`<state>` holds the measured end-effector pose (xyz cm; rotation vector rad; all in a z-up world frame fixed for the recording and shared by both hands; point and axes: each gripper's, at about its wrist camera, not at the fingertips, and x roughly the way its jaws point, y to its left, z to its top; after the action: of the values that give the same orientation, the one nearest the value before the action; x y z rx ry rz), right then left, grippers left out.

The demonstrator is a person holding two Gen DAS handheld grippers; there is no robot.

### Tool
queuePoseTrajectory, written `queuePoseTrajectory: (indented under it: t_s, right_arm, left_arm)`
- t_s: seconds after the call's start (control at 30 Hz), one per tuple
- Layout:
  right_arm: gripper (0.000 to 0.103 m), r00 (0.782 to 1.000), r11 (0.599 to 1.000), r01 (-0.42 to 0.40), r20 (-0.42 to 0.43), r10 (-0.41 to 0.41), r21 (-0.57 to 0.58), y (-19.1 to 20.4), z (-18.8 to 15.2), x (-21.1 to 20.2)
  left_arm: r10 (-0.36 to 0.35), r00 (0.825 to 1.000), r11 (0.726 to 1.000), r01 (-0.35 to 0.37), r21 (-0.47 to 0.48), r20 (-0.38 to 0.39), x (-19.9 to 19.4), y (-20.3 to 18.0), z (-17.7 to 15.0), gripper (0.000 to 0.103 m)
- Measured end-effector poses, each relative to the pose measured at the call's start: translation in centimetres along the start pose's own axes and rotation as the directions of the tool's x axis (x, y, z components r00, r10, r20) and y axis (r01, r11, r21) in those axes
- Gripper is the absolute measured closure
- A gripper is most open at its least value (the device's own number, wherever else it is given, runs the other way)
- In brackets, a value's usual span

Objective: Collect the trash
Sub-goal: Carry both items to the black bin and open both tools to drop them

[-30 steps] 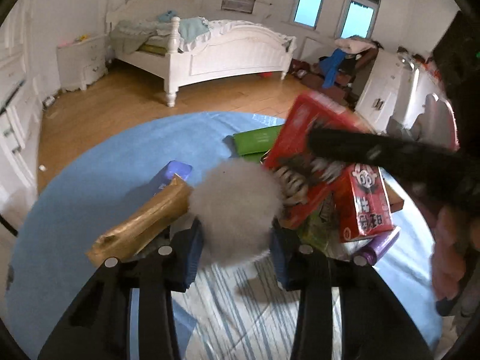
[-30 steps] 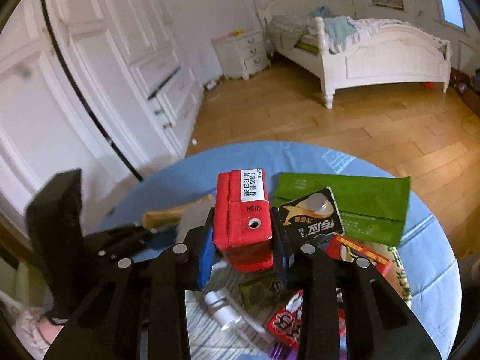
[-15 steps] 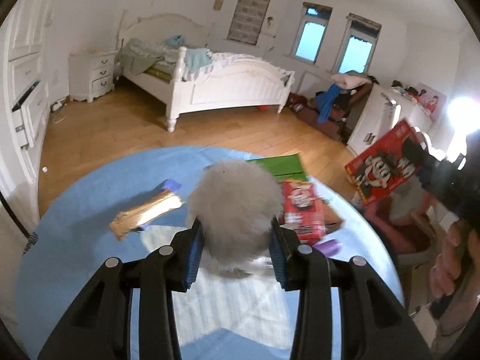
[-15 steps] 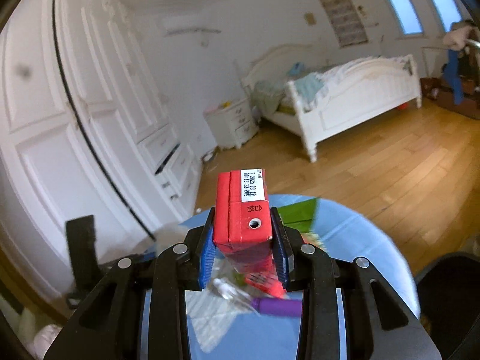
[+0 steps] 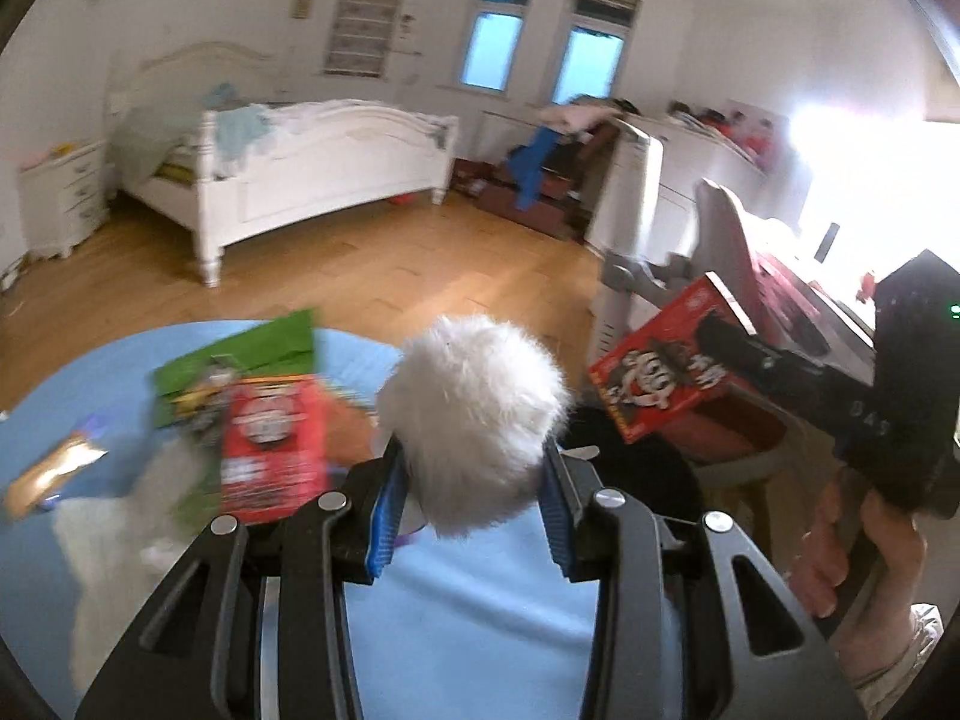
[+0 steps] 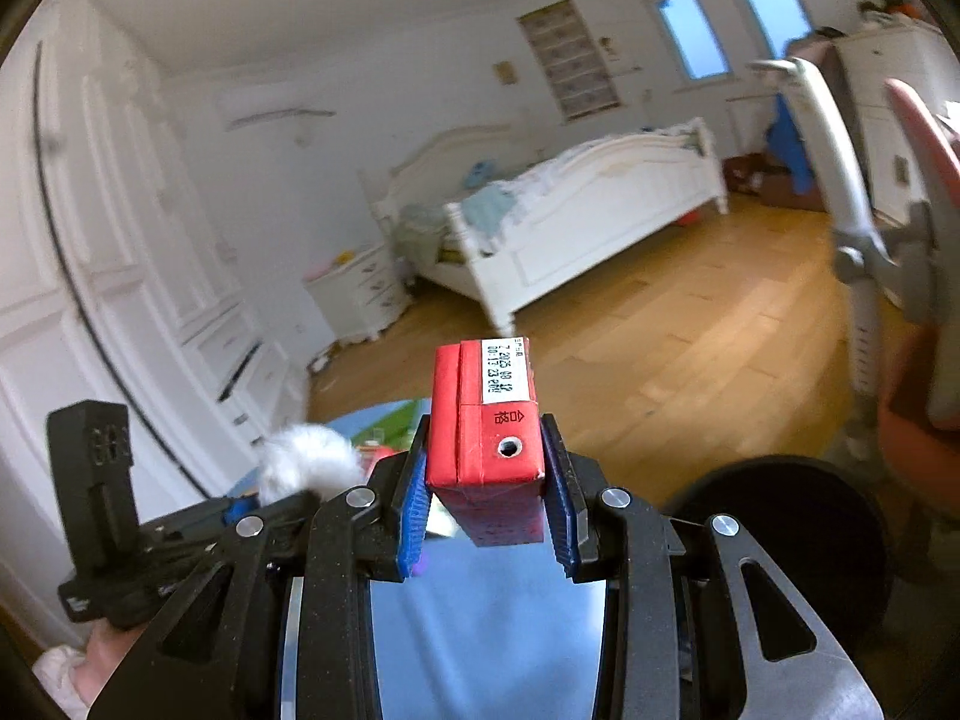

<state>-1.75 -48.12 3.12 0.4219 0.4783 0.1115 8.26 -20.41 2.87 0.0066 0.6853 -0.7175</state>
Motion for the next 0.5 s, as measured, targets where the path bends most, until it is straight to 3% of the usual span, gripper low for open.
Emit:
queuePoseTrajectory:
  t_s: [0.2,0.5]
  right_arm:
    - [0.069,0.995,0.993,0.097,-0.001,-0.098,0.065,-5.6,-1.5,-1.3]
    - [0.069,0.987,0.978,0.161,-0.04,-0.157,0.136,-11.2,-3.8,-1.5]
  left_arm:
    - [-0.083,0.994,0.995,0.087,0.045,-0.069,5.1,-4.5,-0.2,0.064]
    - [-0.114,0.98,0.99,0.125,0.061,-0.163,10.3,-8.1,-1.5,0.064]
